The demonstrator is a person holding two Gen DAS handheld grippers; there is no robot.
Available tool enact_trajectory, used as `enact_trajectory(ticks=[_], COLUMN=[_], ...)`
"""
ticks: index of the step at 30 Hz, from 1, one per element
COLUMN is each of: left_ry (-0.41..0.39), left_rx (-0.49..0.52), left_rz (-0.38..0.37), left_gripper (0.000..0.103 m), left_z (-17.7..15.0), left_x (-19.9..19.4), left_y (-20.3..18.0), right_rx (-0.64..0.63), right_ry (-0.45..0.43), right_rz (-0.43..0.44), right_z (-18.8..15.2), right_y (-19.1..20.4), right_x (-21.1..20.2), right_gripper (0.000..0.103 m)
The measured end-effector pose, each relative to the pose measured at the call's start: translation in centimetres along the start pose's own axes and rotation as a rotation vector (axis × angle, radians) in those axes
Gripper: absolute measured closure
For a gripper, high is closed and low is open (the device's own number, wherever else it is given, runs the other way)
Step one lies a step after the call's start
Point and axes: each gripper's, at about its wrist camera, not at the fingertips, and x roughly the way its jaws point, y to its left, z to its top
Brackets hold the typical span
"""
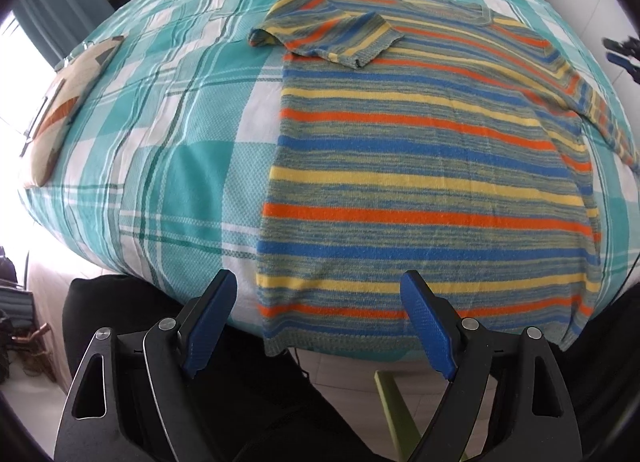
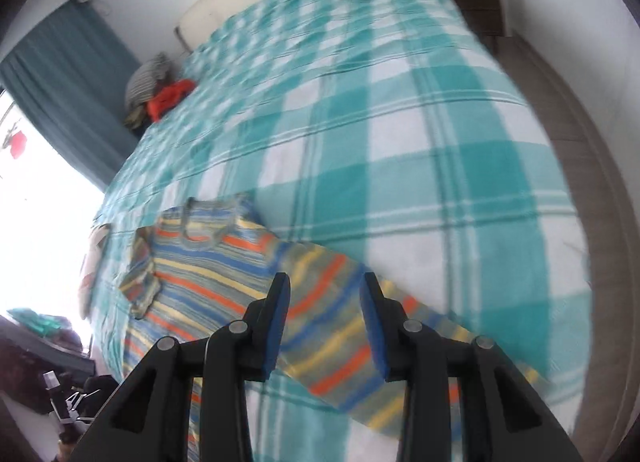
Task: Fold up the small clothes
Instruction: 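Grasp a sleeve cuff with the right gripper and lift it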
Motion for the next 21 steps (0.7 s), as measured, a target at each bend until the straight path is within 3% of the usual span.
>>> enact_trajectory(ticks=[4, 7, 11, 12, 15, 17, 18, 19, 21], left_ry=[-0.033, -0.020, 0.043, 0.062, 0.094, 0.099, 0.098, 0.094, 0.074], left_rx=[0.015, 0.019, -0.007, -0.018, -0.058, -0.065, -0.062, -0.057, -0.050], left_rz=[0.020, 0.048, 0.057, 0.055, 0.028, 0.017, 0.017, 0.018, 0.019], left_gripper=[0.017, 0.017, 0.017, 0.017, 0.017, 0.017, 0.017, 0.017, 0.017], left_z=[0.4, 0.4, 0.1, 0.0, 0.1, 0.3, 0.5, 0.7, 1.1], left_x=[-0.4, 0.4, 2.9, 3.6, 4.7, 4.9, 4.9, 4.7, 4.0], left_y=[-0.3, 0.3, 1.7, 2.0, 2.7, 2.7, 2.5, 2.3, 2.0], right_rx=[-0.008, -0.065, -0.100, -0.131, -0.238, -0.479, -0.580, -0.638, -0.627], right_ry=[0.117, 0.207, 0.333, 0.346, 0.303, 0.221, 0.183, 0.168, 0.211], right_rz=[0.119, 0.076, 0.109, 0.086, -0.068, -0.301, -0.369, -0.426, -0.462], right_z=[4.4, 6.0, 5.6, 5.5, 5.9, 6.1, 5.9, 5.5, 5.0], right_y=[3.5, 5.6, 6.8, 7.2, 8.9, 12.2, 13.6, 14.3, 13.6], right_x=[9.3, 15.5, 20.7, 21.4, 21.4, 21.4, 21.8, 22.8, 25.3], right_gripper=[0.067, 0.067, 0.071, 0.094, 0.096, 0.097, 0.097, 0.097, 0.096])
